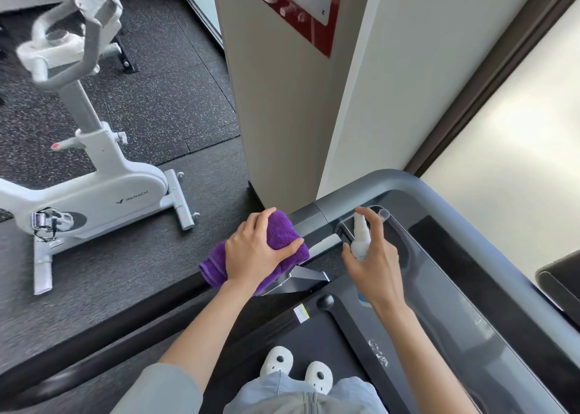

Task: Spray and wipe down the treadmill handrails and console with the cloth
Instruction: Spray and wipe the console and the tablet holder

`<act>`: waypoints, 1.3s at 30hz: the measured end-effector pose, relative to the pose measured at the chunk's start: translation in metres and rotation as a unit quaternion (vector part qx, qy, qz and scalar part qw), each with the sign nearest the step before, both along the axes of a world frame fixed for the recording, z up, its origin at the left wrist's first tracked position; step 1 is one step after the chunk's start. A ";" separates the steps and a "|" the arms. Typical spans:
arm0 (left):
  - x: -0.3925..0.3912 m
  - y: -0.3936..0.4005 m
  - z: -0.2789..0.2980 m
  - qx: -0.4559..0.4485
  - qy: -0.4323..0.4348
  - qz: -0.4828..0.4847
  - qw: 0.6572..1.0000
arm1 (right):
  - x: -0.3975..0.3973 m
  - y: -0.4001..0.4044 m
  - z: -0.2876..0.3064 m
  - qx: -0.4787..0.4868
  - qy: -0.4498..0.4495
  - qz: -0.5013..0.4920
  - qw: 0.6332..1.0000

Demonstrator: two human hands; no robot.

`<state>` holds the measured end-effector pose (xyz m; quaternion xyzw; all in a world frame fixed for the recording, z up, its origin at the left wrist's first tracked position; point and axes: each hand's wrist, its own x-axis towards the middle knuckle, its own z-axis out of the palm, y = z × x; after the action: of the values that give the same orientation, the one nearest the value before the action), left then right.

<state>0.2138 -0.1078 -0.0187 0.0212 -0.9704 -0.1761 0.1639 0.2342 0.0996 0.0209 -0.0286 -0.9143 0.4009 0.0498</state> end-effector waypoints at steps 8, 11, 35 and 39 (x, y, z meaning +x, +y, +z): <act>-0.001 0.001 -0.001 0.001 -0.007 -0.002 1.000 | -0.016 0.022 0.006 -0.034 0.034 -0.110 0.993; -0.001 0.000 -0.002 0.000 -0.012 -0.008 1.000 | -0.019 0.025 0.010 -0.045 0.043 -0.133 0.989; -0.026 0.024 -0.002 0.012 -0.032 -0.050 0.998 | 0.022 0.072 0.014 -0.065 0.068 -0.242 0.966; -0.026 0.023 -0.001 0.011 -0.036 -0.056 0.998 | 0.019 0.074 0.010 -0.069 0.063 -0.231 0.968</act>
<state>0.1879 -0.0844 -0.0202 -0.0249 -0.9732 -0.1950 0.1190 0.2530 0.1740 0.0310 -0.2173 -0.8480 0.4417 0.1961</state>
